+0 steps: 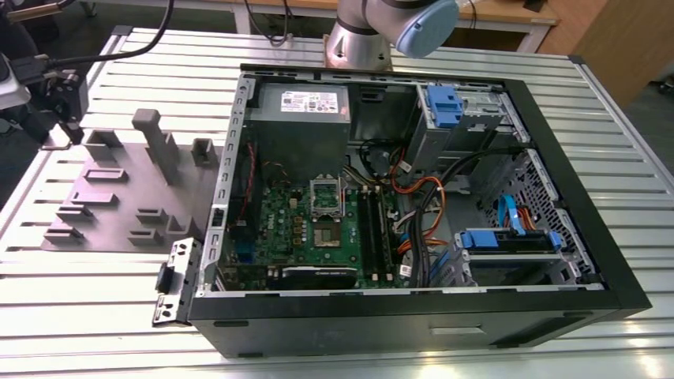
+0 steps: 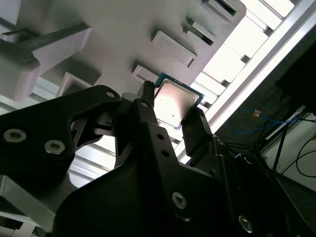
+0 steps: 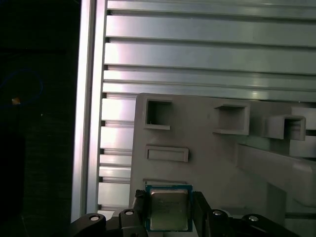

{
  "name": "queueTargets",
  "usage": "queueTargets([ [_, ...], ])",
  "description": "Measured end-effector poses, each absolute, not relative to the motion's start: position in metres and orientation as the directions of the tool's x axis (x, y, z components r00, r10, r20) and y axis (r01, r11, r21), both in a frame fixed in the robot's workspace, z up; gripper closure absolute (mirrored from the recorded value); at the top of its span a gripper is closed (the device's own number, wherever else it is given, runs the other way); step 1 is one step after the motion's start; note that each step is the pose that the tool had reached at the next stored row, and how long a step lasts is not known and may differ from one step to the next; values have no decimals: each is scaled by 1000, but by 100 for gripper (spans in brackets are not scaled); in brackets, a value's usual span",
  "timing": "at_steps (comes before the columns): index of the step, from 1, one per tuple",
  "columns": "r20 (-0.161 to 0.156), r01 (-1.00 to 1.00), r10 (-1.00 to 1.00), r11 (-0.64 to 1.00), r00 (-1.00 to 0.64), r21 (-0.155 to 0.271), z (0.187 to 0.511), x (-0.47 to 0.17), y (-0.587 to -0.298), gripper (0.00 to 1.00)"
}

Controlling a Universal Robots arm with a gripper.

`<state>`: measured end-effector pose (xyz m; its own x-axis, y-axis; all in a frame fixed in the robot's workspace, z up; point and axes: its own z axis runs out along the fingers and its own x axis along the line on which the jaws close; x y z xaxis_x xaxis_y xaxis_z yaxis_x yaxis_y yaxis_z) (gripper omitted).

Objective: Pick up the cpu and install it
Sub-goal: 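Pick up the cpu and move it towards the insertion slot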

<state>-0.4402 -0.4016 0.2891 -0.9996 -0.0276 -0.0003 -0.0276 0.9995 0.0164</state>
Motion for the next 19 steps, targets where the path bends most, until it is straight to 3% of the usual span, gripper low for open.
queueTargets([
  [19, 0, -28, -28, 999, -1000, 16, 302, -440, -402, 53],
])
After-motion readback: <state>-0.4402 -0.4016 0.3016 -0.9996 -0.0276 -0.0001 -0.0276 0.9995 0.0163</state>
